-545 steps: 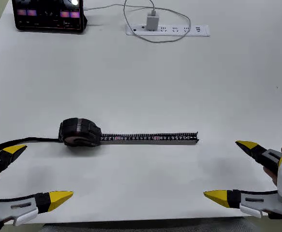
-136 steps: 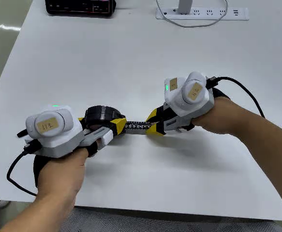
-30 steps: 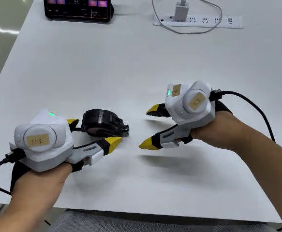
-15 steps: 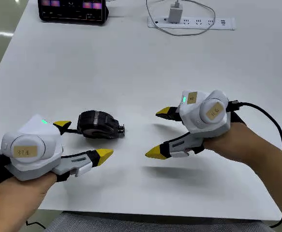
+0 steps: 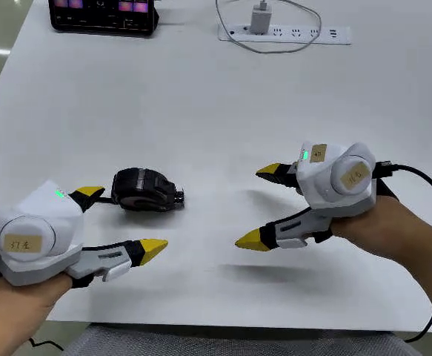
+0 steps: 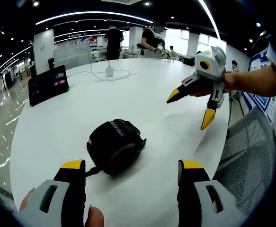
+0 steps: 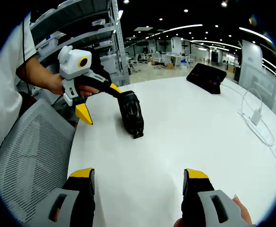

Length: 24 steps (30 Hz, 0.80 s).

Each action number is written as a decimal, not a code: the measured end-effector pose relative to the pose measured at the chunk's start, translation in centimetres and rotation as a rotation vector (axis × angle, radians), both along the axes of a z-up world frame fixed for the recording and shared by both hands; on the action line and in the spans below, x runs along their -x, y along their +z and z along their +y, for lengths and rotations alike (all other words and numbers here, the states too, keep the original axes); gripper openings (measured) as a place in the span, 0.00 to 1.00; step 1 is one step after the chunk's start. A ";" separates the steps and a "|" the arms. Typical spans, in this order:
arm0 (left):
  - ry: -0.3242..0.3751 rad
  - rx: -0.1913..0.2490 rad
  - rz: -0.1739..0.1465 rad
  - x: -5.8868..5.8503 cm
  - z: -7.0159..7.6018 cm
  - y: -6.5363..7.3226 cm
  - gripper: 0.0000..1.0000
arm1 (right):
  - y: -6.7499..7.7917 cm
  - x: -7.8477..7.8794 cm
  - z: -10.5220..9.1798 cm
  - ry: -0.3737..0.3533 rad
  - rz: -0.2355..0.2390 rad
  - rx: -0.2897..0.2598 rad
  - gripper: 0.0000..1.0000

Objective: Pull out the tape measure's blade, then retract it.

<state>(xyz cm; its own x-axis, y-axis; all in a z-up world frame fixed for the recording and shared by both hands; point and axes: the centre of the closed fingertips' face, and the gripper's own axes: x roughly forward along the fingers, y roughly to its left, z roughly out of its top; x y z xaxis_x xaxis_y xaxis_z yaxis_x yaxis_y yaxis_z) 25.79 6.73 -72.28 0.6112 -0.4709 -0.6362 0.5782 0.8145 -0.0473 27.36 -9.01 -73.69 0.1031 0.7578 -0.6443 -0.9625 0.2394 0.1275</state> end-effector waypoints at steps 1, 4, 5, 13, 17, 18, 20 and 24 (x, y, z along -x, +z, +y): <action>-0.004 0.001 0.001 0.1 0.0 0.0 0.77 | 0.1 0.0 -0.2 -0.003 0.000 -0.003 0.76; -0.013 0.004 -0.004 0.1 0.3 0.2 0.78 | 0.4 0.1 -0.7 -0.018 -0.002 -0.008 0.78; -0.019 0.007 -0.009 0.2 0.3 0.3 0.79 | 0.5 0.2 -1.0 -0.022 -0.003 -0.010 0.78; -0.038 0.006 -0.008 0.7 0.5 0.4 0.83 | 0.8 0.7 -2.2 -0.045 -0.010 -0.014 0.80; -0.049 0.007 -0.011 0.9 0.4 0.5 0.86 | 0.8 1.0 -2.8 -0.061 -0.009 -0.016 0.82; -0.054 0.008 -0.009 1.0 0.3 0.6 0.87 | 0.8 1.0 -3.0 -0.063 -0.008 -0.016 0.82; -0.064 0.008 -0.012 1.1 0.3 0.6 0.88 | 0.8 1.2 -3.4 -0.070 -0.008 -0.018 0.83; -0.073 0.010 -0.011 1.2 0.4 0.7 0.91 | 0.8 1.4 -4.3 -0.085 -0.007 -0.015 0.84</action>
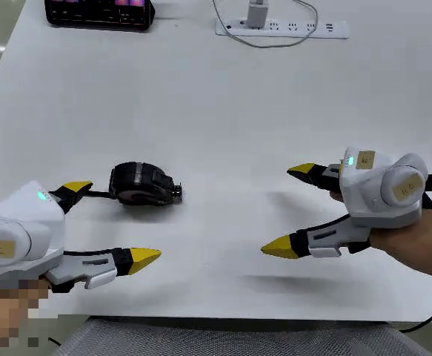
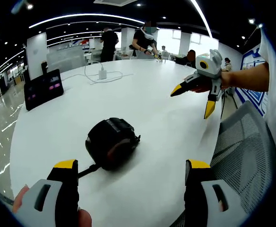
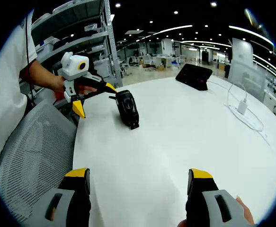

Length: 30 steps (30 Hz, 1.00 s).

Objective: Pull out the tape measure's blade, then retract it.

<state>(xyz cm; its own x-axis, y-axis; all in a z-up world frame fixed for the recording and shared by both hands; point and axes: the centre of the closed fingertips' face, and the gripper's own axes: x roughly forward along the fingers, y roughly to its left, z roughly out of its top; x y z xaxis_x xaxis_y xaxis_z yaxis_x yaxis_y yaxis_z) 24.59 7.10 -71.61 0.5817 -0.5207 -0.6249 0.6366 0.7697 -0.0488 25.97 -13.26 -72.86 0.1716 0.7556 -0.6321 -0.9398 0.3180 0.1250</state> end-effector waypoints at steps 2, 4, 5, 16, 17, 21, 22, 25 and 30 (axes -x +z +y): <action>-0.006 -0.002 0.004 0.1 0.1 0.0 0.92 | 0.0 0.1 -0.4 -0.009 -0.002 0.004 0.84; -0.012 -0.001 0.008 0.3 0.1 0.0 0.92 | 0.0 0.2 -0.8 -0.017 -0.003 0.005 0.84; -0.016 -0.001 0.009 0.3 0.0 0.0 0.92 | 0.0 0.3 -0.9 -0.021 -0.003 0.004 0.84; -0.036 -0.024 0.004 0.7 0.8 0.3 0.96 | 0.2 1.3 -2.2 -0.060 0.009 -0.013 0.88; -0.038 -0.024 0.003 0.7 0.8 0.3 0.96 | 0.2 1.4 -2.2 -0.064 0.011 -0.015 0.88; -0.039 -0.025 0.002 0.7 1.0 0.4 0.96 | 0.1 1.3 -2.7 -0.084 0.009 -0.019 0.91; -0.039 -0.027 -0.001 0.7 1.1 0.5 0.97 | 0.1 1.4 -2.8 -0.088 0.011 -0.020 0.91; -0.043 -0.022 -0.007 0.8 1.1 0.6 0.97 | 0.1 1.6 -2.9 -0.096 0.014 -0.017 0.92; -0.055 -0.024 0.005 1.1 1.2 0.5 0.98 | 0.2 1.9 -3.1 -0.105 0.017 -0.019 0.93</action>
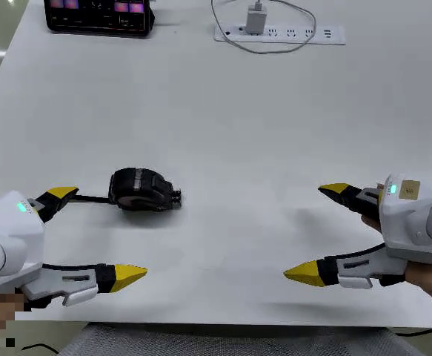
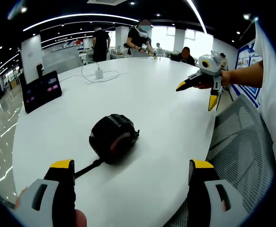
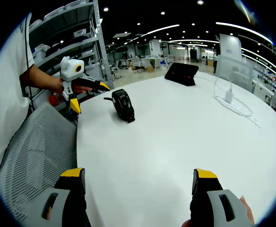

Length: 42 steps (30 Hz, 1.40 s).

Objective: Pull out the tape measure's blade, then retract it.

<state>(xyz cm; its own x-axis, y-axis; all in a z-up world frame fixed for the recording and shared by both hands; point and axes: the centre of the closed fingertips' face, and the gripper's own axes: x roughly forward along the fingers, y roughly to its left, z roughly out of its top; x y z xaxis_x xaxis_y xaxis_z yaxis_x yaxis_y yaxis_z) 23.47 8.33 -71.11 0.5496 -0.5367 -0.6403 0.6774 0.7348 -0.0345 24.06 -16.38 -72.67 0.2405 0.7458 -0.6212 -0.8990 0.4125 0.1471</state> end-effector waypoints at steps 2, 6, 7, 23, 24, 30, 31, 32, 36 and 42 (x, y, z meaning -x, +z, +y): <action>-0.002 0.000 0.004 0.1 0.1 0.0 0.99 | 0.0 0.1 -0.1 -0.003 -0.002 0.000 0.94; -0.008 -0.007 0.014 0.4 0.3 -0.1 0.99 | 0.2 0.2 -0.1 -0.010 -0.002 -0.008 0.95; -0.009 -0.006 0.014 0.4 0.4 -0.1 0.99 | 0.2 0.3 -0.1 -0.013 0.000 -0.008 0.95; -0.030 0.005 0.018 1.0 1.0 0.0 0.99 | 0.5 0.6 -0.9 -0.030 0.008 -0.011 0.98; -0.040 0.005 0.027 1.1 0.9 -0.1 0.98 | 0.5 0.7 -0.9 -0.030 0.008 -0.010 0.98; -0.067 -0.002 0.033 1.5 0.6 0.0 0.94 | 0.5 0.6 -1.5 -0.035 0.009 -0.003 0.98; -0.059 -0.008 0.027 1.3 0.8 -0.1 0.97 | 0.5 0.6 -1.6 -0.037 0.009 -0.003 0.98; -0.061 0.014 0.053 1.6 0.6 -0.1 0.97 | 0.5 0.6 -1.7 -0.038 0.010 -0.002 0.98; -0.060 0.000 0.029 1.4 0.7 0.0 0.99 | 0.3 0.7 -1.9 -0.037 0.014 0.002 0.98; -0.063 0.004 0.032 1.4 0.6 -0.1 0.99 | 0.3 0.8 -1.9 -0.038 0.016 0.001 0.98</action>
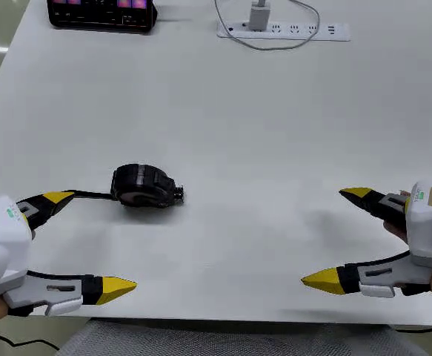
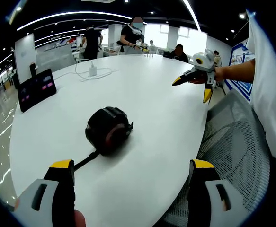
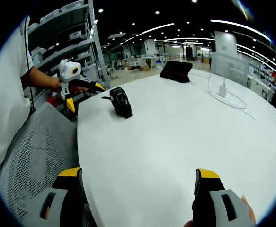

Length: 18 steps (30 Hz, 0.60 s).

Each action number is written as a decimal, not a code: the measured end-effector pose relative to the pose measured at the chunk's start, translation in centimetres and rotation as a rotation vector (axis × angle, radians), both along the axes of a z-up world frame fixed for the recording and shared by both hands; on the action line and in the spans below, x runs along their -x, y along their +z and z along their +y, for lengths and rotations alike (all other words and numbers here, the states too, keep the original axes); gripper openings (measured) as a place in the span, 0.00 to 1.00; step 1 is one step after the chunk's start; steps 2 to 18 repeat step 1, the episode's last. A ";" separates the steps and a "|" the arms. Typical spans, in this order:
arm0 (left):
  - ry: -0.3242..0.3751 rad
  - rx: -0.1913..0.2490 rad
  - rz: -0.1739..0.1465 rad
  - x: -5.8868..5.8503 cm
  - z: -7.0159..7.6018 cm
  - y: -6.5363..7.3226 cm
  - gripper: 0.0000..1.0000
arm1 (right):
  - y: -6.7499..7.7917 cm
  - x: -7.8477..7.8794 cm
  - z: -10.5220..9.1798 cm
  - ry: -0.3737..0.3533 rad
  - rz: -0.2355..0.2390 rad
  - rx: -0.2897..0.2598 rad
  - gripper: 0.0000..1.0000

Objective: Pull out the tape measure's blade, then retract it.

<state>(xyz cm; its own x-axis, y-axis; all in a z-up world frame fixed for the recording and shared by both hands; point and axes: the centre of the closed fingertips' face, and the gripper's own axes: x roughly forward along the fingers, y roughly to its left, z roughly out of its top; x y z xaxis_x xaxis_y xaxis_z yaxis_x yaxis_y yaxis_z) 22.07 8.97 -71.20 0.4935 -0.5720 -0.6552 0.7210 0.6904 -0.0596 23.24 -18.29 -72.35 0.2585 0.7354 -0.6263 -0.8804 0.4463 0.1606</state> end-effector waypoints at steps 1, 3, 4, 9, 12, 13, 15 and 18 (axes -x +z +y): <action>-0.001 -0.003 0.001 0.0 0.0 0.0 0.99 | 0.0 0.0 0.0 0.000 0.001 0.000 0.98; -0.001 -0.003 0.001 0.0 0.0 0.0 0.99 | 0.0 0.0 0.0 0.000 0.001 0.000 0.98; -0.001 -0.003 0.001 0.0 0.0 0.0 0.99 | 0.0 0.0 0.0 0.000 0.001 0.000 0.98; -0.001 -0.003 0.001 0.0 0.0 0.0 0.99 | 0.0 0.0 0.0 0.000 0.001 0.000 0.98; -0.001 -0.003 0.001 0.0 0.0 0.0 0.99 | 0.0 0.0 0.0 0.000 0.001 0.000 0.98; -0.001 -0.003 0.001 0.0 0.0 0.0 0.99 | 0.0 0.0 0.0 0.000 0.001 0.000 0.98; -0.001 -0.003 0.001 0.0 0.0 0.0 0.99 | 0.0 0.0 0.0 0.000 0.001 0.000 0.98; -0.001 -0.003 0.001 0.0 0.0 0.0 0.99 | 0.0 0.0 0.0 0.000 0.001 0.000 0.98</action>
